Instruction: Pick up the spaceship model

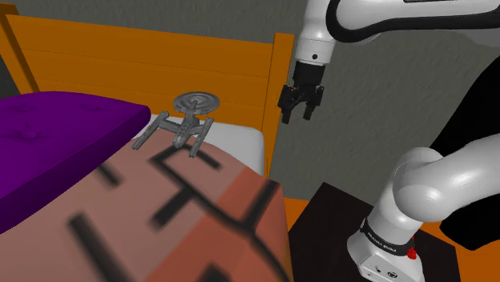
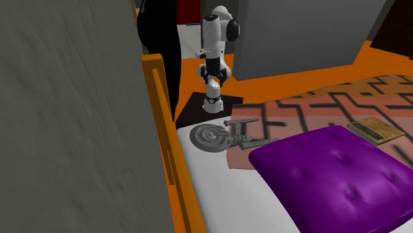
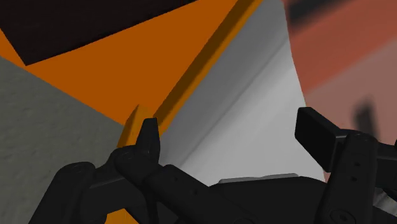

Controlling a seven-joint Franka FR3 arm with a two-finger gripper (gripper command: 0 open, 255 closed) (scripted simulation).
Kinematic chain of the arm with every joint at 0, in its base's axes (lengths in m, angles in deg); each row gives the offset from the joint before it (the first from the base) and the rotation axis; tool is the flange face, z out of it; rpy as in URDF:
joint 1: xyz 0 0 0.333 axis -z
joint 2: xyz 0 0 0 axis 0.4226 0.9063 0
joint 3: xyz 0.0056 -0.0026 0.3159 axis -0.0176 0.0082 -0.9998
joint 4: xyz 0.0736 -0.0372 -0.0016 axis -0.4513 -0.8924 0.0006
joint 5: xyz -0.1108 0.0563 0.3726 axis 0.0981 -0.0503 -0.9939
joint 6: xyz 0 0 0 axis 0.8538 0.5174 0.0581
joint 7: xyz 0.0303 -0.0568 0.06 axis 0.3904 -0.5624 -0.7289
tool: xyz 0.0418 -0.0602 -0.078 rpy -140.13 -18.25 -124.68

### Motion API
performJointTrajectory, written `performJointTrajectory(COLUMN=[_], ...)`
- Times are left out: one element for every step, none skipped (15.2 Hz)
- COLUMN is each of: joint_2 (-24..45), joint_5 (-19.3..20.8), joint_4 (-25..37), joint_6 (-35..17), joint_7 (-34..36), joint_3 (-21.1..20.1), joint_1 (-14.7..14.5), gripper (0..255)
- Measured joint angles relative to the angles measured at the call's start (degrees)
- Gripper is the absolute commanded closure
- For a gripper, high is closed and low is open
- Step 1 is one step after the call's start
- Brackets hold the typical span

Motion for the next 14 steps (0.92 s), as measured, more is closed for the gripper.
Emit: performJointTrajectory(joint_2=[1.58,3.17,4.76,6.48,7.89,9.42,10.89,12.65,14.28,16.42,18.45,20.49,22.23,24.06], joint_5=[-0.43,-0.78,-0.96,-0.92,-0.94,-0.84,-0.58,-0.14,0.33,1.04,1.90,2.90,3.90,5.05], joint_4=[0.81,1.61,2.53,3.56,4.53,5.24,5.95,7.39,8.46,10.35,11.72,13.61,15.08,16.38], joint_6=[-1.63,-3.25,-4.74,-6.22,-7.45,-9.02,-10.50,-11.55,-12.81,-13.75,-14.98,-15.68,-16.49,-17.49], joint_7=[2.18,4.37,6.52,8.47,10.67,12.92,14.97,17.09,19.37,21.88,24.05,26.30,28.76,31.40], joint_3=[-1.32,-2.63,-3.86,-4.89,-6.10,-7.35,-8.40,-9.43,-10.60,-11.88,-12.83,-13.78,-14.81,-15.93], joint_1=[0.21,0.44,0.72,1.15,1.46,1.81,2.24,2.75,3.19,3.70,4.32,4.91,5.35,5.73], gripper=[0,0,0,0,0,0,0,0,0,0,0,0,0,0])
